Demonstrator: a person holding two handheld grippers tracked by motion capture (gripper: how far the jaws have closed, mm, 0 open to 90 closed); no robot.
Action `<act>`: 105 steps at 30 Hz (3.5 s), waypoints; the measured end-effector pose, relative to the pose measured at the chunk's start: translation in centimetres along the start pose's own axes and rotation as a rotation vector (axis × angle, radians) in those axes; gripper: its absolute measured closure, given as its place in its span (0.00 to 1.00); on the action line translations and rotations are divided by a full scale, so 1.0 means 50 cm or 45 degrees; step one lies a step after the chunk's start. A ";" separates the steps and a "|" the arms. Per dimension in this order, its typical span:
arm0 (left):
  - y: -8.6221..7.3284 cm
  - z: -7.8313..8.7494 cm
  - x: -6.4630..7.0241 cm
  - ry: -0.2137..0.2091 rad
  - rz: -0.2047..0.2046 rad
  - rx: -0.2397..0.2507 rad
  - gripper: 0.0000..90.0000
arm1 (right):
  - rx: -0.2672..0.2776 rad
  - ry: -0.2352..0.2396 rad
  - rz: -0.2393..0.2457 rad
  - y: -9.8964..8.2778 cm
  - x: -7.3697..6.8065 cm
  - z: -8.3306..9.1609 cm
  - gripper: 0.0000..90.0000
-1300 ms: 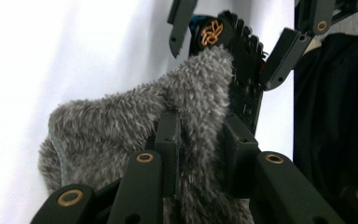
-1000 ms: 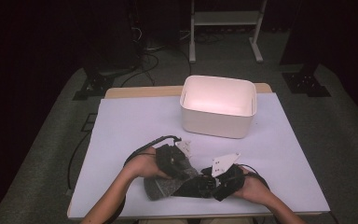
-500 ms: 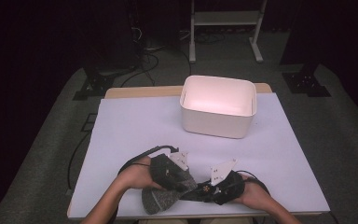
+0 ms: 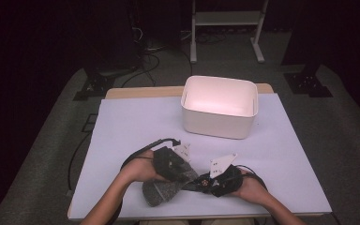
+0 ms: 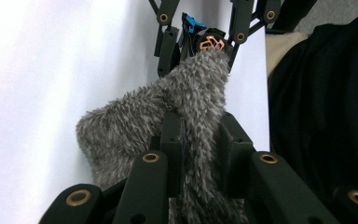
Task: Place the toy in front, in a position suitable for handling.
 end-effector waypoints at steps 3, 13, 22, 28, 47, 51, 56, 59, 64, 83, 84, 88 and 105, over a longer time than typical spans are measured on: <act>-0.003 0.003 0.007 0.016 -0.001 -0.005 0.78 | -0.003 0.013 -0.021 -0.010 0.005 0.008 0.56; 0.008 0.003 0.011 0.073 0.019 -0.027 0.77 | 0.028 0.001 -0.070 -0.039 0.006 0.022 0.63; 0.030 -0.008 0.019 0.087 -0.053 -0.051 0.91 | 0.034 -0.020 -0.047 -0.039 0.000 0.020 0.64; 0.078 -0.034 0.027 0.064 -0.119 -0.067 0.91 | 0.055 -0.008 -0.058 -0.041 0.001 0.018 0.63; 0.057 -0.026 0.000 0.016 -0.060 -0.039 0.89 | 0.063 -0.009 -0.088 -0.042 0.000 0.016 0.63; 0.088 -0.039 0.005 -0.023 -0.109 -0.027 0.91 | 0.063 -0.020 -0.076 -0.042 -0.002 0.015 0.63; 0.120 -0.054 0.009 -0.053 -0.148 0.002 0.91 | 0.076 -0.009 -0.085 -0.042 -0.001 0.014 0.63; 0.126 -0.063 0.004 -0.078 -0.148 0.015 0.91 | 0.076 -0.002 -0.093 -0.043 -0.001 0.014 0.63; 0.097 -0.050 -0.002 -0.062 -0.113 0.038 0.90 | 0.078 -0.001 -0.095 -0.044 0.002 0.014 0.63; -0.082 0.016 0.007 0.037 0.072 0.127 0.88 | -0.025 0.020 -0.065 -0.032 0.008 0.006 0.54; -0.079 0.015 0.007 0.034 0.069 0.127 0.88 | -0.028 0.010 -0.054 -0.029 0.007 0.005 0.53; -0.070 0.010 0.003 0.032 0.068 0.122 0.88 | -0.002 0.023 -0.026 0.000 0.010 0.006 0.53; -0.066 0.014 -0.003 0.022 0.072 0.167 0.88 | -0.123 0.030 0.046 0.021 0.023 0.027 0.63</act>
Point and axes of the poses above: each handheld gripper's, and its own axes: z roughly backward along the jaws, y roughly out of its top, x roughly to its right, the point moved 1 cm from there along -z, roughly forward along the jaws, and after that the axes turned 7 degrees about -x, right-handed, at the moved point
